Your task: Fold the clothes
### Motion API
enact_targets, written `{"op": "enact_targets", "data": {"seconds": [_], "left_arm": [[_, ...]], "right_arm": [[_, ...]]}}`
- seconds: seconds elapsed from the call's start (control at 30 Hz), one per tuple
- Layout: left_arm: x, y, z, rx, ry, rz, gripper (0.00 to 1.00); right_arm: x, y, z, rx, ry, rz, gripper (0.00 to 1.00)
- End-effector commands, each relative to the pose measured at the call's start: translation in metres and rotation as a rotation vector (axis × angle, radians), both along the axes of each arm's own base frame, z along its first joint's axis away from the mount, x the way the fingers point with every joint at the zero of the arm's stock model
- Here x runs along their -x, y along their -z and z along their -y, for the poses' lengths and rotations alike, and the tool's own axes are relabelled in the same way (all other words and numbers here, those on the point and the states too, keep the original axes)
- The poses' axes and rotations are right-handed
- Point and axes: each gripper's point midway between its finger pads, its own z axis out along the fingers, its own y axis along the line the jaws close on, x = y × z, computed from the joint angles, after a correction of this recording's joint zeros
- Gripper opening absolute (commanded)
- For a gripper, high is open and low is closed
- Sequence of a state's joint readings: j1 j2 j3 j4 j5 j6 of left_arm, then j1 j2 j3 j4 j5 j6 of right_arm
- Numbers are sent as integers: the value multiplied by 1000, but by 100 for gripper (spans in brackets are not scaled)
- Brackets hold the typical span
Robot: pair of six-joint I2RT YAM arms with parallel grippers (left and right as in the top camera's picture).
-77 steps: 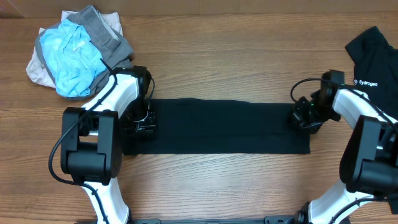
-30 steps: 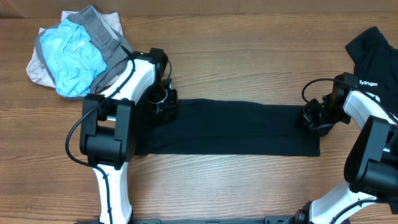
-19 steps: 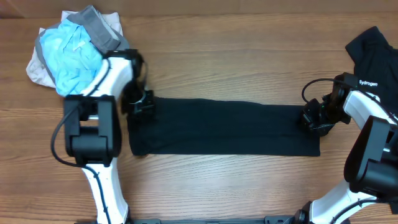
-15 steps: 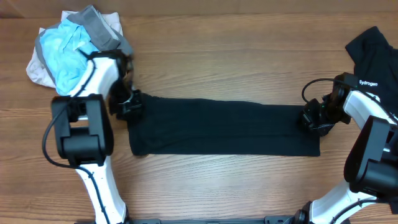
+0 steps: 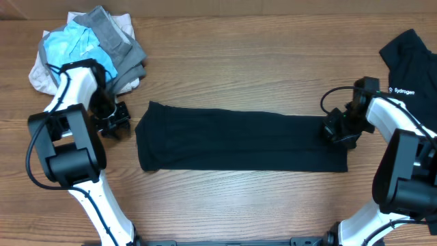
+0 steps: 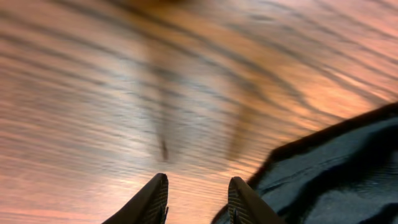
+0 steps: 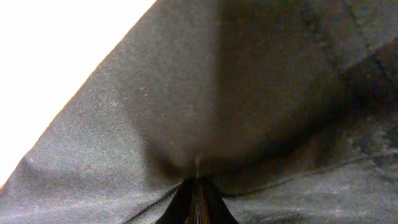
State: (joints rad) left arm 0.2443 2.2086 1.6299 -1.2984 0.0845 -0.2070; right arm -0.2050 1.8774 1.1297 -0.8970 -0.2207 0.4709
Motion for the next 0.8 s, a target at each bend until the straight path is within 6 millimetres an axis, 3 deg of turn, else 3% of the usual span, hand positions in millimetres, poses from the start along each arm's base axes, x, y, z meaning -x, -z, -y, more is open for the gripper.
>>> {"op": "enact_targets", "data": {"seconds": [0.0,0.2,0.27,0.3,0.33,0.4,0.43,0.53,0.63,0.77], "left_arm": [[-11,-26,-6,-23,-13,81,34],[-30,-98,-3,-77,-39,309,39],[-31,-124,2,-79,-34,387,46],[-30,-135,4,-81,-31,417,50],[-30,-143,6,-81,-27,443,54],[-28,-157,14,-63,-16,478,71],[-27,-161,19,-44,-7,489,78],[-21,-166,40,40,23,486,85],[-15,-163,54,83,40,457,100],[-11,-162,66,89,72,437,100]], "right_arm": [[8,-3,-1,44,1,-25,4],[-5,-51,1,60,-13,66,4],[-9,-66,2,71,-28,107,12],[-10,-73,4,81,-28,123,31],[-11,-78,7,93,-23,140,56],[-13,-86,14,111,-6,166,93],[-13,-88,19,113,9,175,100],[-11,-88,41,120,74,177,100],[-3,-88,69,114,152,174,100],[0,-91,81,-7,136,243,100]]}}
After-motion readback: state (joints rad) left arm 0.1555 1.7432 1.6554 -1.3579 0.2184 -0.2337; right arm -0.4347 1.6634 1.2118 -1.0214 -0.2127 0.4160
